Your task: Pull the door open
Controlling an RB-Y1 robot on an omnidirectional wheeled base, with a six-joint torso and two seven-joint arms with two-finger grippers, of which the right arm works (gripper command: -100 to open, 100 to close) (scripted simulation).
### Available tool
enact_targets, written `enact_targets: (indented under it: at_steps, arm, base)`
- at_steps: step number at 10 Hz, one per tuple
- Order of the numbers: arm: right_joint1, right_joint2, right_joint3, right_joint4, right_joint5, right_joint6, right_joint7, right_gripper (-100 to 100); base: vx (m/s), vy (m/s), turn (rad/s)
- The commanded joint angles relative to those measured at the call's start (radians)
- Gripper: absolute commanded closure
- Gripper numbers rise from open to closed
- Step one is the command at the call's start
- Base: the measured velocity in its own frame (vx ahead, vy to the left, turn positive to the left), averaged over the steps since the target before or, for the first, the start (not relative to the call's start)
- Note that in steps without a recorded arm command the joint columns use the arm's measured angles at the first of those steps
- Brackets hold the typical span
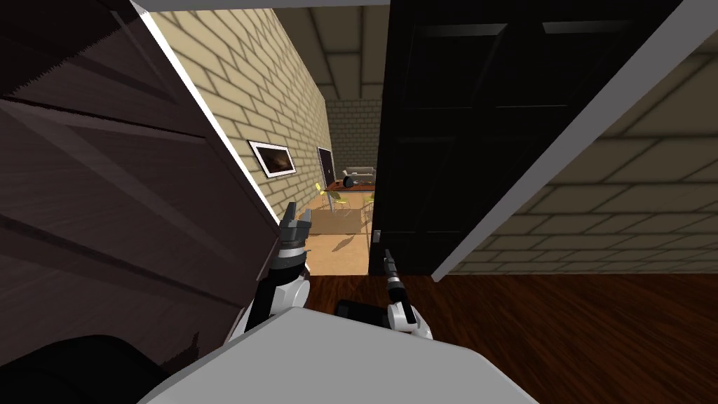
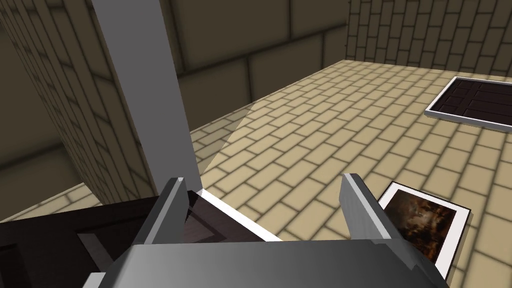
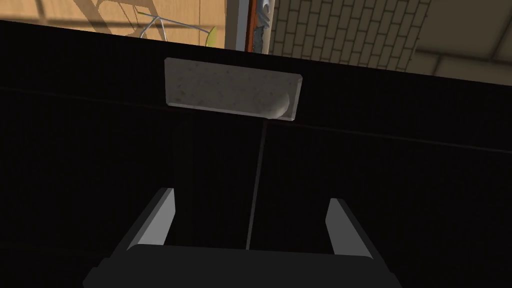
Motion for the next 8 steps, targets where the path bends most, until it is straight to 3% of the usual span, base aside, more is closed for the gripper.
enact_targets:
  at_steps: [1, 2, 4, 8]
  arm:
    - [-0.018, -0.005, -0.014, 0.040, -0.004, -0.006, 0.000, -100]
    - [-0.020, -0.022, -0.038, 0.050, -0.011, 0.005, 0.002, -100]
    - [-0.022, -0.037, -0.073, 0.062, -0.023, 0.016, 0.005, -100]
    - [-0.029, -0.053, -0.143, 0.071, -0.057, 0.021, 0.009, -100]
  base:
    - [-0.035, -0.039, 0.067]
    - [-0.039, -0.030, 0.160]
    - [-0.035, -0.033, 0.182]
    - [-0.027, -0.022, 0.169]
